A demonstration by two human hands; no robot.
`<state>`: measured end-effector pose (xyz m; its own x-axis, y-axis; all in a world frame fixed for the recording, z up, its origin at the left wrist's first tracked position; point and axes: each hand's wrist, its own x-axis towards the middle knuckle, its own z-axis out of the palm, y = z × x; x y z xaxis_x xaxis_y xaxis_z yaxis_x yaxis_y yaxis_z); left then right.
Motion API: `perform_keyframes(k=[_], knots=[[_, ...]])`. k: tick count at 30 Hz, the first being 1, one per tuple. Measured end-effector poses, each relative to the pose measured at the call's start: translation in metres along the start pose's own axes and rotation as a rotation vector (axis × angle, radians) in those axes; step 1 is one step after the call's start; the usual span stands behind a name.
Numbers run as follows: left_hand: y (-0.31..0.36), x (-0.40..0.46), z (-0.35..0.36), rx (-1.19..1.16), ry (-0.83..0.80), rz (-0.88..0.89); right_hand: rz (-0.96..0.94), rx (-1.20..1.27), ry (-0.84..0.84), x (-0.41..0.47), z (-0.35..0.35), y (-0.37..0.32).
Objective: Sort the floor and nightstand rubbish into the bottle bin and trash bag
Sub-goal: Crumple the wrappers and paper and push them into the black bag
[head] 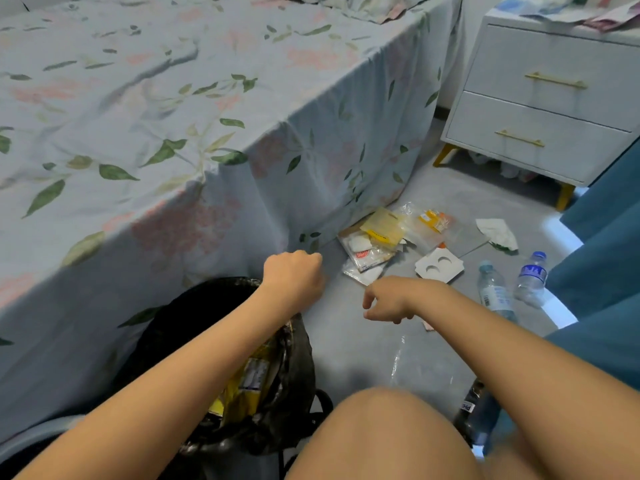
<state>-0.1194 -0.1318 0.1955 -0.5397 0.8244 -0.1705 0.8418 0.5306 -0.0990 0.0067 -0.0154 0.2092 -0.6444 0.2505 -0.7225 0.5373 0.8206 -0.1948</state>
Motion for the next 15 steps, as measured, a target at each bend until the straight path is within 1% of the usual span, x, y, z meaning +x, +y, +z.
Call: perform_keyframes(k=[3,5,7,9,12,15], knots=[[0.048,0.017,0.027,-0.053,-0.064,0.091,0.030,-0.026,0.075,0.000,0.008,0.032],[0.081,0.029,0.058,-0.085,-0.171,0.145,0.070,-0.011,0.093,-0.002,0.020,0.063],[0.113,0.038,0.095,-0.128,-0.291,0.180,0.138,0.016,0.063,-0.006,0.035,0.098],[0.143,0.039,0.131,-0.151,-0.382,0.187,0.229,0.028,0.021,-0.010,0.055,0.136],[0.178,0.030,0.178,-0.096,-0.404,0.229,0.418,0.127,-0.037,-0.011,0.097,0.188],[0.194,0.021,0.206,-0.174,-0.430,0.192,0.628,0.300,-0.037,-0.003,0.145,0.217]])
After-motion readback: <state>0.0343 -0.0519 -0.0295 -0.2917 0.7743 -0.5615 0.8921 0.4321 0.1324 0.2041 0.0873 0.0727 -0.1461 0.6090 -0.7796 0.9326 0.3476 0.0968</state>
